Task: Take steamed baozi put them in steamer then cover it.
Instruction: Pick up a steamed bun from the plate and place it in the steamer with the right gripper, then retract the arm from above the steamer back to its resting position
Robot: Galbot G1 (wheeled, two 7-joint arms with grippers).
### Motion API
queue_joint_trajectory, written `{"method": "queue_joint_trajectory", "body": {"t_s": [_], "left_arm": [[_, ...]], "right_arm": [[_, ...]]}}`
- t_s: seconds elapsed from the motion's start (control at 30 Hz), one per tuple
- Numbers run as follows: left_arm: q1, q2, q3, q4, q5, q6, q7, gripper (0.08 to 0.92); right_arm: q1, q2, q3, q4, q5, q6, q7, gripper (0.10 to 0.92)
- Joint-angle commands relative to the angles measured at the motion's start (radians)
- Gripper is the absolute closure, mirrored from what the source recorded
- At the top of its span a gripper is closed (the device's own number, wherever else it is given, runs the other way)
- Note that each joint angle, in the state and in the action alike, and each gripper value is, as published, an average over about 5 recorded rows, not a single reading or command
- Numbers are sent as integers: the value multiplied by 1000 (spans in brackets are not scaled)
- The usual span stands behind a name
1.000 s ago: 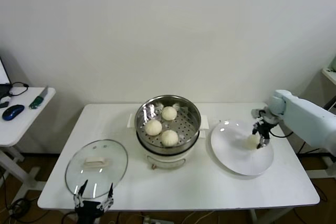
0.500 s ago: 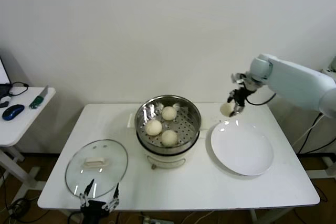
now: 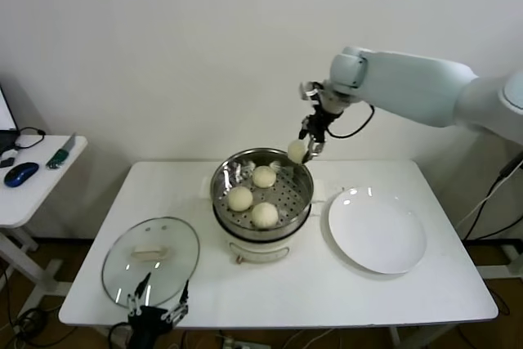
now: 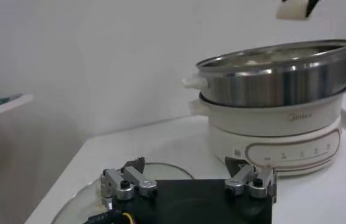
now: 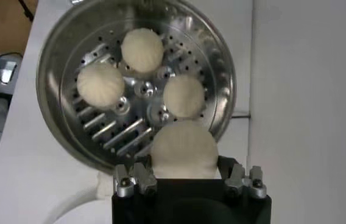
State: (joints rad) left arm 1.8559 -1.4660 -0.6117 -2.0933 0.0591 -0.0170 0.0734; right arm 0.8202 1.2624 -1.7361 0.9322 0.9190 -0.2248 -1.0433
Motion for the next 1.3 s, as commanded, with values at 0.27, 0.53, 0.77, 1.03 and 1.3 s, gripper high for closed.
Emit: {"method": "queue_joint_trajectory", "body": {"t_s": [0.27, 0.53, 0.77, 1.03, 1.3], "left_arm": [[12, 23, -9, -8, -2, 4, 6, 177], [9, 24, -13, -2, -2, 5, 5, 177], [13, 25, -12, -9, -3, 20, 6, 177], [12, 25, -14, -4, -2, 16, 4, 177], [8, 23, -15, -5, 2, 19, -1, 177]], "right_arm": [[-82, 133, -103, 47, 42, -52, 77, 321], [-131, 145, -112, 42, 6, -51, 78, 321], [-149, 147, -113, 15, -40, -43, 77, 321], [-152, 133, -96, 17, -58, -57, 107, 301], [-116, 102, -55, 55, -53, -63, 97, 204]]}}
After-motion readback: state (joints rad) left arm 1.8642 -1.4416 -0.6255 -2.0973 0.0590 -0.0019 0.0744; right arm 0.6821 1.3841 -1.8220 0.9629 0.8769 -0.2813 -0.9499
